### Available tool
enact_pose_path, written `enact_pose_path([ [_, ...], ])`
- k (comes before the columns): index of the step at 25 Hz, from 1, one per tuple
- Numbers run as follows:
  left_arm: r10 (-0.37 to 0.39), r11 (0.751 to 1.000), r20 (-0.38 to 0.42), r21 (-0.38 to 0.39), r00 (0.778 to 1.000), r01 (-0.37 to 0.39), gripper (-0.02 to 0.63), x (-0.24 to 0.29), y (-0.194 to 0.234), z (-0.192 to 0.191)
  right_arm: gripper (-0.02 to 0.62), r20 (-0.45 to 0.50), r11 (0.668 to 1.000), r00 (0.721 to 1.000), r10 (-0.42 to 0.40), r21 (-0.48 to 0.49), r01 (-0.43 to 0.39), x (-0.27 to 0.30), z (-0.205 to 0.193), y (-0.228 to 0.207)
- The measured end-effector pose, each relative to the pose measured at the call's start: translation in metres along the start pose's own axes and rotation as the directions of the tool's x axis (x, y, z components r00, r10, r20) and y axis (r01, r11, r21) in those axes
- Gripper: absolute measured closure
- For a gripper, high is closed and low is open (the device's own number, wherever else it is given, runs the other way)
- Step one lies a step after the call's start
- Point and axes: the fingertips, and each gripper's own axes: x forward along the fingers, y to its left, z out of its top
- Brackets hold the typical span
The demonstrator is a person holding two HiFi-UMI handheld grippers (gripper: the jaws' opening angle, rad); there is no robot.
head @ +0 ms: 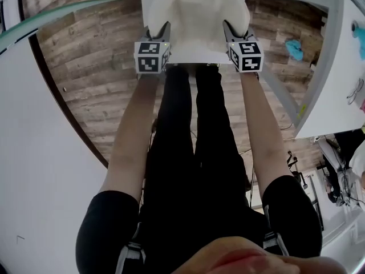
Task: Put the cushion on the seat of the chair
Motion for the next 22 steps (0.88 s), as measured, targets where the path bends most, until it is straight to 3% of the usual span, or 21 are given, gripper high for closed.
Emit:
enact_pose_path([
  [17, 0.067, 0.997, -0.116, 0.04, 0.991, -0.063, 0.531, 0.039, 0.029, -0.013, 0.508, -0.111, 1.0, 0.994, 0.013, -0.027, -0.016, 0.048, -0.02, -0.02],
  [22, 0.096, 0.995, -0.121, 0.019, 0.988, -0.095, 0.474, 0.049, 0.042, -0.019, 0.431, -0.088, 0.999, 0.995, -0.041, 0.002, 0.041, 0.05, -0.022, -0.036],
])
